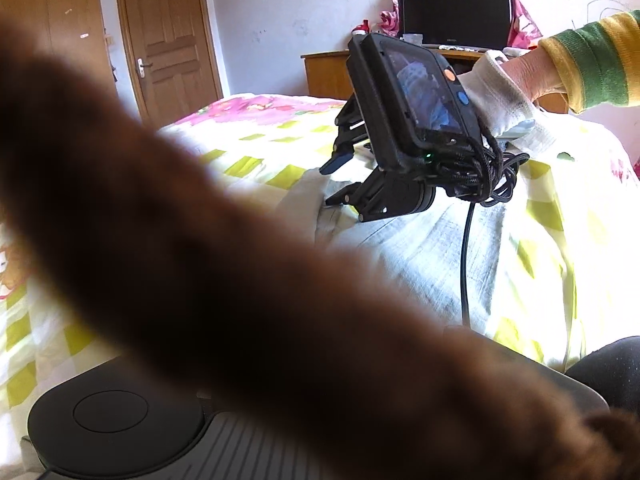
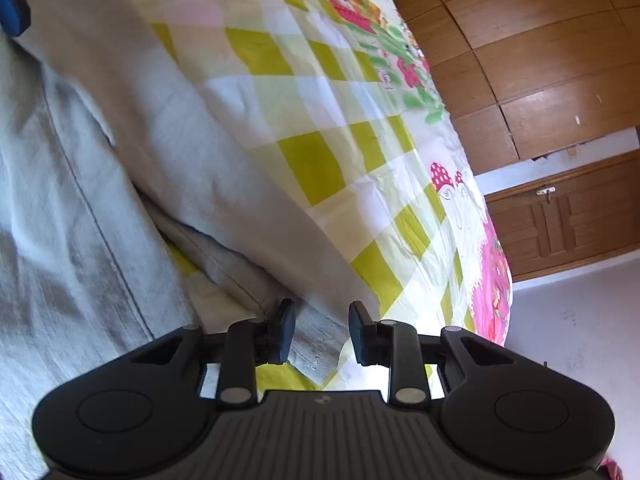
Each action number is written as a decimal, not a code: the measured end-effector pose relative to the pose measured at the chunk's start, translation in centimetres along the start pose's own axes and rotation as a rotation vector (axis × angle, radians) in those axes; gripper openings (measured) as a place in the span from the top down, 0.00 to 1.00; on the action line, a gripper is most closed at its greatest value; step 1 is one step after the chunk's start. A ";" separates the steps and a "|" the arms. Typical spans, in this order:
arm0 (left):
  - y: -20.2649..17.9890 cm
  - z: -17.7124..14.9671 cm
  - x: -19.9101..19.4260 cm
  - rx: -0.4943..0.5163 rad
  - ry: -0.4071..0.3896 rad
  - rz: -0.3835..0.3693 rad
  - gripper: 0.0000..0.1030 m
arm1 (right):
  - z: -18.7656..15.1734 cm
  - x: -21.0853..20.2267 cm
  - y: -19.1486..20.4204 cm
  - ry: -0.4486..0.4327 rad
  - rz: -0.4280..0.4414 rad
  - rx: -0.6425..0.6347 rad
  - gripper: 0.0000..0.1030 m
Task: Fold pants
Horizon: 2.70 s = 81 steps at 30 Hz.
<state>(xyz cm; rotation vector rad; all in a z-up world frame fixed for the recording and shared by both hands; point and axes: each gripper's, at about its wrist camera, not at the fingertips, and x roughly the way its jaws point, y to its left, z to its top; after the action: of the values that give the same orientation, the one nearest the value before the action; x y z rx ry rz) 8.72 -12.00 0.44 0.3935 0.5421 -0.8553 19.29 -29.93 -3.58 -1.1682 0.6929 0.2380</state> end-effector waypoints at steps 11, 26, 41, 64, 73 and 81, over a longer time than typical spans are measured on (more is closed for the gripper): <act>0.0 -0.1 0.9 -0.019 0.027 -0.007 0.68 | 0.9 1.2 -1.8 -0.034 -0.029 0.138 0.85; -0.2 3.1 -5.3 0.020 -0.120 0.233 0.47 | 1.1 -15.5 -10.6 -0.278 -0.176 0.506 0.85; -8.6 -1.4 -1.7 0.086 0.091 -0.047 0.68 | -11.7 -13.8 0.6 0.029 -0.005 0.876 0.85; -8.0 -0.2 -1.9 0.144 0.057 0.130 0.79 | -13.2 -14.5 1.7 0.007 -0.015 0.916 0.85; -9.3 -2.4 -0.7 0.160 0.149 0.067 0.75 | -14.8 -14.0 4.4 0.035 -0.019 0.949 0.84; -10.1 -2.1 -0.6 0.193 0.151 0.054 0.75 | -14.4 -13.7 5.3 0.039 -0.085 0.857 0.78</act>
<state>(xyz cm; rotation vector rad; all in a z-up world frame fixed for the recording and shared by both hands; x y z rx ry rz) -0.19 -16.57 -1.99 0.6506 0.5876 -0.8327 0.58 -38.45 -2.36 -0.3788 0.6745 -0.1536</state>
